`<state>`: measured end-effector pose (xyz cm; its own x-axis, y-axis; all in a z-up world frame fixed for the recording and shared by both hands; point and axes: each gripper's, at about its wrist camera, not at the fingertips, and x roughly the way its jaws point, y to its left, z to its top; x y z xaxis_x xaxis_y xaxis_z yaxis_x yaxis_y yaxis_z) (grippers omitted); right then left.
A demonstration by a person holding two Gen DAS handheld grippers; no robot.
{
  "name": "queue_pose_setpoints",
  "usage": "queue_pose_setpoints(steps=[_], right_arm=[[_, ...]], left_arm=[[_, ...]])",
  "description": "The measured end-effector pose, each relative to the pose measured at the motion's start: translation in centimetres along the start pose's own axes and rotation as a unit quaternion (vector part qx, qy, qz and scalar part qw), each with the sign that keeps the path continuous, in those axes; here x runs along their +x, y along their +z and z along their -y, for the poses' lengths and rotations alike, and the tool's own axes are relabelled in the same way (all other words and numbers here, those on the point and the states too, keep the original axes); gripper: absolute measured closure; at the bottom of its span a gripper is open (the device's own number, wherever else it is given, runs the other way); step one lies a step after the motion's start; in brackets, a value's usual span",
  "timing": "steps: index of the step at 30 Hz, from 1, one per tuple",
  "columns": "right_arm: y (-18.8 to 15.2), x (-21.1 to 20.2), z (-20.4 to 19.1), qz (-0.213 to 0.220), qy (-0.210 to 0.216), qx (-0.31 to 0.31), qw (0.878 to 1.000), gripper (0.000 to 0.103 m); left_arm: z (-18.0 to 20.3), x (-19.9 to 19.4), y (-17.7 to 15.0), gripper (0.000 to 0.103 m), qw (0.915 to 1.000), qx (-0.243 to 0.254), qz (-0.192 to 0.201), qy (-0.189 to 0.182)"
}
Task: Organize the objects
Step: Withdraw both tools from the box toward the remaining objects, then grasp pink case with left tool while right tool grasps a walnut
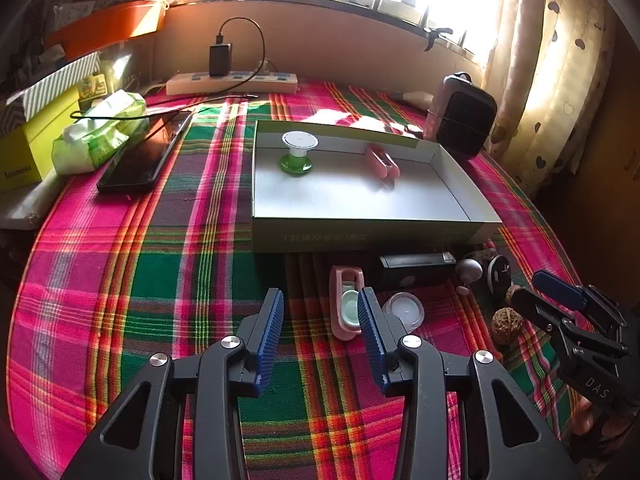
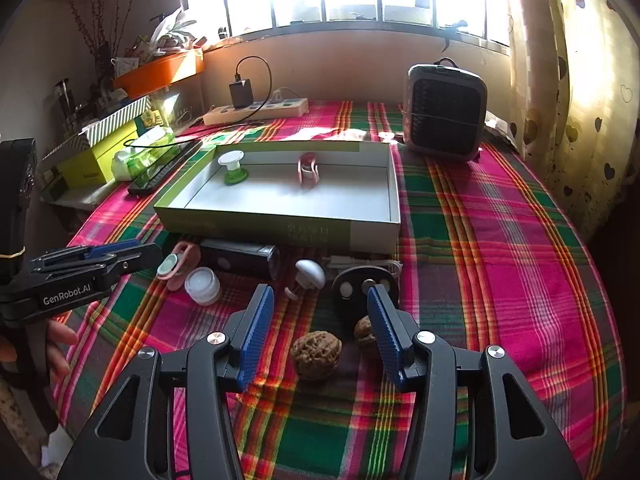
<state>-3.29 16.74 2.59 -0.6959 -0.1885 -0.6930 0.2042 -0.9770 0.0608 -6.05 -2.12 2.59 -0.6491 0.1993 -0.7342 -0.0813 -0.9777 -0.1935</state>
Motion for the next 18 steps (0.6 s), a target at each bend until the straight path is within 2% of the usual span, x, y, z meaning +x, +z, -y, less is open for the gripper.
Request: queue_pose_setpoints(steps=[10,18], right_arm=[[-2.2,0.5,-0.1,-0.022,0.003,-0.009,1.0,0.053],[-2.5,1.2,-0.2,-0.033,0.013,-0.005,0.999,0.053]], left_arm=[[-0.1,0.4,-0.9,0.066,0.9999,-0.002,-0.009,-0.009],[0.4,0.9,-1.1,0.065,0.9996,0.004,-0.02,-0.02]])
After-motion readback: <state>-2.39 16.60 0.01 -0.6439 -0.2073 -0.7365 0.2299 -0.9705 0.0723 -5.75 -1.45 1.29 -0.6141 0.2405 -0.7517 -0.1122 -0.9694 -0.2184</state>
